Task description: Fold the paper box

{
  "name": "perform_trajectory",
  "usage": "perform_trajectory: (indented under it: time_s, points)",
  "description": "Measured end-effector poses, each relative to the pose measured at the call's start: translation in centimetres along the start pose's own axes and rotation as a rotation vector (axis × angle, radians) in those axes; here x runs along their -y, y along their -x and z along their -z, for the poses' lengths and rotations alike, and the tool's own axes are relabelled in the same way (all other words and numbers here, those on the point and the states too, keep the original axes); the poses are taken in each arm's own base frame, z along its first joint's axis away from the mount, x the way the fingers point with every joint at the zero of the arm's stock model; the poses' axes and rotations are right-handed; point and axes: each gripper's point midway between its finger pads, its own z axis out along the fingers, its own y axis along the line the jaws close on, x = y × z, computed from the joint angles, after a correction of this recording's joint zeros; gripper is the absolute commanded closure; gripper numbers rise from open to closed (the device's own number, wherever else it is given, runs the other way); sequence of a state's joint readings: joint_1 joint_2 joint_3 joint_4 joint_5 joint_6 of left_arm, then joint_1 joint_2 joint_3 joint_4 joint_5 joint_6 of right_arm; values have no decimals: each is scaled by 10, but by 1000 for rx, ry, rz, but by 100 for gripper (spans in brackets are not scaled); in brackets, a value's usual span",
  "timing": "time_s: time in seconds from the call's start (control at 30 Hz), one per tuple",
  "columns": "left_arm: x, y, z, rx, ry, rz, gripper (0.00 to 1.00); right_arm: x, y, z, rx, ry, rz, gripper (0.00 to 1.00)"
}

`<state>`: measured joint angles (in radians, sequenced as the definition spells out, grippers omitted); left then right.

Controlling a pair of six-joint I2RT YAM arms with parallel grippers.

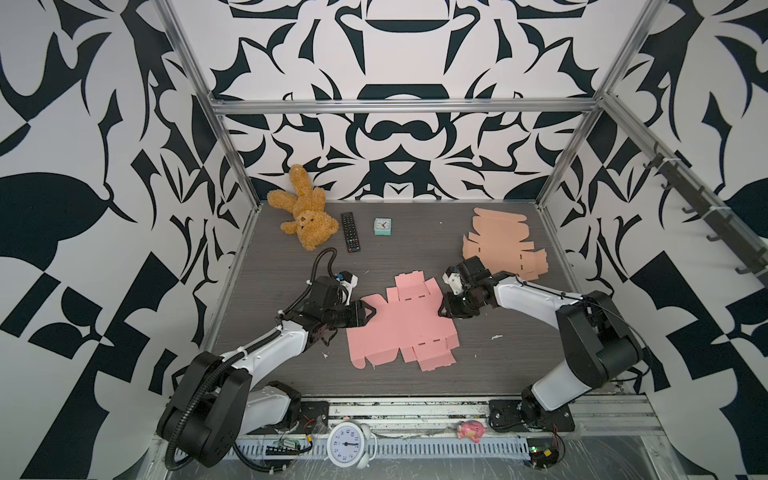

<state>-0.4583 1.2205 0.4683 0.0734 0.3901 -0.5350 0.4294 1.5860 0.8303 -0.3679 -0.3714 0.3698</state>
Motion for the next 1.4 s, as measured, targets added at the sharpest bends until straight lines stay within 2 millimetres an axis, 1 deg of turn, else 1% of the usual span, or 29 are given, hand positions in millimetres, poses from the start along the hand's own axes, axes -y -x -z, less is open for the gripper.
perform_trajectory:
  time_s: [0.07,0.3,0.43,0.53,0.63,0.8,0.93,1.13,1.2,1.4]
  points:
    - [1,1,0,4,-3,-2,53,0,-3,-1,5,10,-14,67]
    - [3,3,0,11,-11,3,53,2,-8,-7,18,31,-55,77]
    - [4,3,0,11,-16,5,54,2,-8,-8,25,42,-63,83]
    - [5,2,0,6,-23,6,55,0,-7,-7,32,52,-62,84]
    - [2,-2,-5,-18,-23,16,56,-3,-5,-4,43,61,-56,84]
    - [-17,-21,-22,-106,11,67,57,-7,-3,-3,53,83,-55,84]
    - [-23,-30,-27,-139,24,83,57,-8,-5,-5,59,108,-73,84]
    - [-24,-32,-31,-150,24,85,58,-11,-7,-8,62,138,-102,75]
    - [-24,-31,-31,-145,21,82,58,-12,-6,-8,66,148,-104,76]
    - [-24,-30,-33,-142,17,75,58,-16,-3,-7,77,165,-112,86]
